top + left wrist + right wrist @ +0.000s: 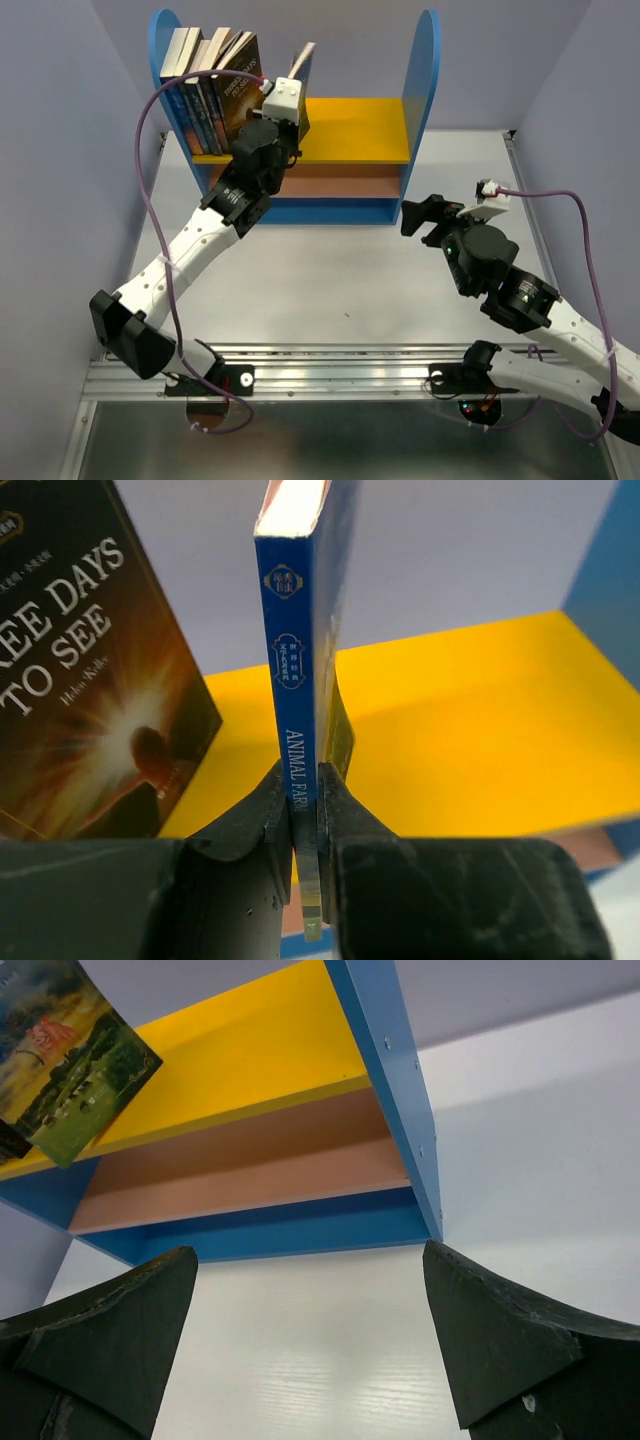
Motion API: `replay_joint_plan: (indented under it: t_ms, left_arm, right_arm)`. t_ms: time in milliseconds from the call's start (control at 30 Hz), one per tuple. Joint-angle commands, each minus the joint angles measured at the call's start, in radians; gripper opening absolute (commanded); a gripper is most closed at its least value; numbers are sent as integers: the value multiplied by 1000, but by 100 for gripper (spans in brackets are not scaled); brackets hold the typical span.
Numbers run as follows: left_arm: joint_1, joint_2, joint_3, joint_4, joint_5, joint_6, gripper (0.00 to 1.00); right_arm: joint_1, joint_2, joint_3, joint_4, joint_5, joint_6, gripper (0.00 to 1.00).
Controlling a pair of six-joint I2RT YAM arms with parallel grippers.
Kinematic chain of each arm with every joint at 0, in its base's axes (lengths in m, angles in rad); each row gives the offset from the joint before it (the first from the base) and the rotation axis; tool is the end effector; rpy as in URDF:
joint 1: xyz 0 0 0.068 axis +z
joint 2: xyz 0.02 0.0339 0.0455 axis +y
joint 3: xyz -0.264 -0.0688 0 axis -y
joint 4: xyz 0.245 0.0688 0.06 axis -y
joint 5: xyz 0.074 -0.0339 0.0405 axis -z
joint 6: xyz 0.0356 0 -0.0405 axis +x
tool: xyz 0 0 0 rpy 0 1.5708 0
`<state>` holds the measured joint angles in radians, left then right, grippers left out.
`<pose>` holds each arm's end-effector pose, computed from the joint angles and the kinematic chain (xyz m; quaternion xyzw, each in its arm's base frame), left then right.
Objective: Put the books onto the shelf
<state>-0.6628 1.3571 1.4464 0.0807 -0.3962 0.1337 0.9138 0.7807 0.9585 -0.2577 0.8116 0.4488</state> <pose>0.2512 -0.1787 0.4712 0.1064 0.6408 -0.0736 0.7567 0.1189 0.1118 0.3938 0.1050 0.7186 0.1672 0.6668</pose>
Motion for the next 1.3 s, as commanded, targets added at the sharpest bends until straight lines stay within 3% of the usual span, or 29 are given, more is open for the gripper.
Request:
replay_joint_plan:
  t_ms: [0, 333, 600, 1267]
  left_arm:
    - [96, 48, 137, 87, -50, 38, 0]
    - [155, 126, 102, 132, -170, 43, 0]
    - [169, 97, -20, 326, -394, 135, 0]
    - [207, 69, -110, 470, -513, 184, 0]
  right_arm:
    - [3, 2, 0, 9, 27, -25, 100]
    - [3, 20, 13, 9, 58, -48, 100]
    - [3, 25, 17, 9, 61, -55, 100]
    - [3, 23, 23, 11, 70, -61, 100]
